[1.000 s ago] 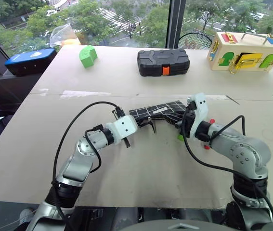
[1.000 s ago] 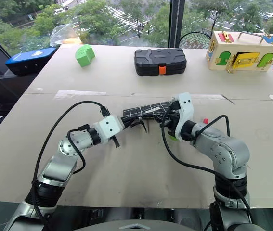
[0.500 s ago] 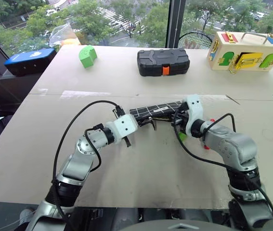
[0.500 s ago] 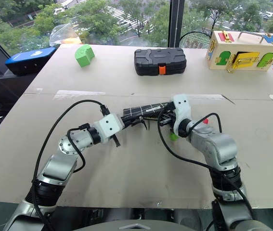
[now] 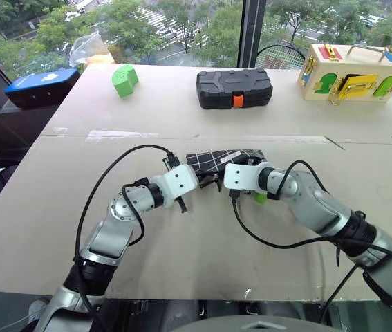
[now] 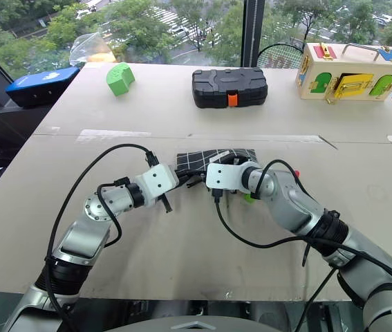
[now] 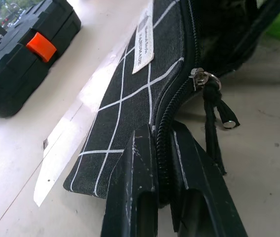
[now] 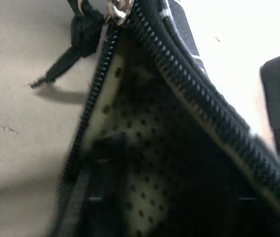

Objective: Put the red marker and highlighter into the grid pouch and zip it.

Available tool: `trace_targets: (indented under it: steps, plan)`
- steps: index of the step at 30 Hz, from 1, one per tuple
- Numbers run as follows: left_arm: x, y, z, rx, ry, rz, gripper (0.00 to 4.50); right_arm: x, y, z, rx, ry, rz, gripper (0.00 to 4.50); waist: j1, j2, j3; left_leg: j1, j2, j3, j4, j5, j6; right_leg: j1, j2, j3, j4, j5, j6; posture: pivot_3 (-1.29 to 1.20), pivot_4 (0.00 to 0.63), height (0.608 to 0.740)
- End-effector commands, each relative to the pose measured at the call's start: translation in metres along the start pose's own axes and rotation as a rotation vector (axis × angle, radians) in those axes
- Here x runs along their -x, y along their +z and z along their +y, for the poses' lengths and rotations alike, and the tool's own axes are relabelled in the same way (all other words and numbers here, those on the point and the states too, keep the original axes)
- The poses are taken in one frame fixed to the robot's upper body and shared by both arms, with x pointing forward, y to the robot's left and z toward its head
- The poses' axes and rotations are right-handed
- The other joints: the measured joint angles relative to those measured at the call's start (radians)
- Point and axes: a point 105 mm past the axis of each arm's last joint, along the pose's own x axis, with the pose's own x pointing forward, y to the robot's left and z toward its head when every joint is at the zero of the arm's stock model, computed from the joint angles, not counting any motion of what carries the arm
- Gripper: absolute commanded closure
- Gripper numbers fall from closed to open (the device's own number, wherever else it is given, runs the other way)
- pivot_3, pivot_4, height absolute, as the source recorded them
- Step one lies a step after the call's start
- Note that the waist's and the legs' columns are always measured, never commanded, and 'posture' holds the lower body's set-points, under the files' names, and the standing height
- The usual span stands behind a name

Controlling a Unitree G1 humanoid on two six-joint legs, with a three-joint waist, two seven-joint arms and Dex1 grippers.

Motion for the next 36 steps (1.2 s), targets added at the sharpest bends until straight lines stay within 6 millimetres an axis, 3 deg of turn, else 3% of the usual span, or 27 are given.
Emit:
trace_targets:
  steps: [1,2,7,10,16,20,24,27,29,33,36]
  plan:
    - [0.005,0.004,0.010,-0.023,0.044,-0.014,4.50,0.010,-0.002,-0.010,0.014,-0.043,0.004,0.48,0.000,0.000,0.000,0.000,0.000,0.000,0.000,0.000,0.000,0.000,0.000,0.000,0.000,0.000,0.000,0.00,0.150,0.740]
    - [0.005,0.004,0.010,-0.023,0.046,-0.013,4.50,0.012,-0.004,-0.010,0.010,-0.049,0.007,0.07,0.000,0.000,0.000,0.000,0.000,0.000,0.000,0.000,0.000,0.000,0.000,0.000,0.000,0.000,0.000,0.00,0.150,0.740]
    - [0.004,0.002,0.019,-0.017,0.074,0.003,4.50,0.037,-0.012,-0.016,-0.210,-0.112,0.004,0.07,0.005,-0.001,0.000,0.000,0.000,0.000,0.000,0.000,0.000,0.000,0.000,0.000,0.000,0.000,0.000,0.00,0.150,0.740]
    - [0.004,-0.001,0.025,-0.012,0.094,0.018,4.50,0.067,-0.009,-0.015,-0.558,-0.134,-0.054,0.07,0.007,-0.002,0.000,-0.001,0.000,-0.001,0.000,0.000,0.000,0.000,0.000,-0.001,0.000,0.000,0.000,0.00,0.150,0.740]
    - [0.002,-0.005,0.036,-0.011,0.124,0.036,4.50,0.095,-0.015,-0.009,-0.926,-0.257,0.004,0.07,0.002,-0.002,0.000,0.000,0.000,-0.002,0.000,-0.002,0.003,0.000,0.001,-0.001,0.001,0.000,0.000,0.00,0.150,0.740]
    - [0.000,-0.004,0.037,-0.014,0.125,0.033,4.50,0.088,-0.037,0.003,-1.126,-0.380,0.255,0.07,0.002,-0.002,0.000,-0.001,0.000,-0.004,0.000,-0.001,0.001,0.000,0.001,-0.001,0.001,0.000,-0.001,0.00,0.150,0.740]
    - [0.000,-0.004,0.037,-0.017,0.120,0.031,4.50,0.068,-0.044,0.010,-1.371,-0.444,0.351,0.07,-0.002,-0.002,0.000,-0.001,0.000,-0.004,0.000,0.000,-0.001,0.000,0.001,-0.001,0.002,0.000,-0.001,0.00,0.150,0.740]
    - [0.000,-0.001,0.037,-0.021,0.114,0.026,4.50,0.056,-0.053,0.019,-1.458,-0.453,0.461,0.07,0.000,-0.002,0.000,-0.001,0.000,-0.004,0.000,0.001,-0.001,0.000,0.001,-0.002,0.002,0.000,-0.001,0.00,0.150,0.740]
    - [0.001,-0.001,0.036,-0.024,0.111,0.026,4.50,0.046,-0.049,0.027,-1.516,-0.400,0.471,0.07,0.003,-0.002,0.000,-0.002,-0.001,-0.004,0.000,0.001,-0.001,0.000,0.000,-0.002,0.002,0.000,-0.001,0.00,0.150,0.740]
    - [0.004,0.001,0.035,-0.028,0.112,0.026,4.50,0.041,-0.049,0.039,-1.499,-0.360,0.512,1.33,0.001,-0.006,-0.003,-0.001,-0.002,-0.004,0.000,0.001,-0.001,0.001,-0.001,-0.002,0.001,0.000,0.000,0.00,0.150,0.740]
    - [0.005,0.002,0.035,-0.025,0.117,0.024,4.50,0.045,-0.052,0.035,-1.455,-0.367,0.504,2.85,-0.003,-0.006,-0.003,-0.001,-0.002,-0.005,0.000,0.001,-0.001,0.001,0.000,-0.002,0.001,0.000,0.000,0.00,0.150,0.740]
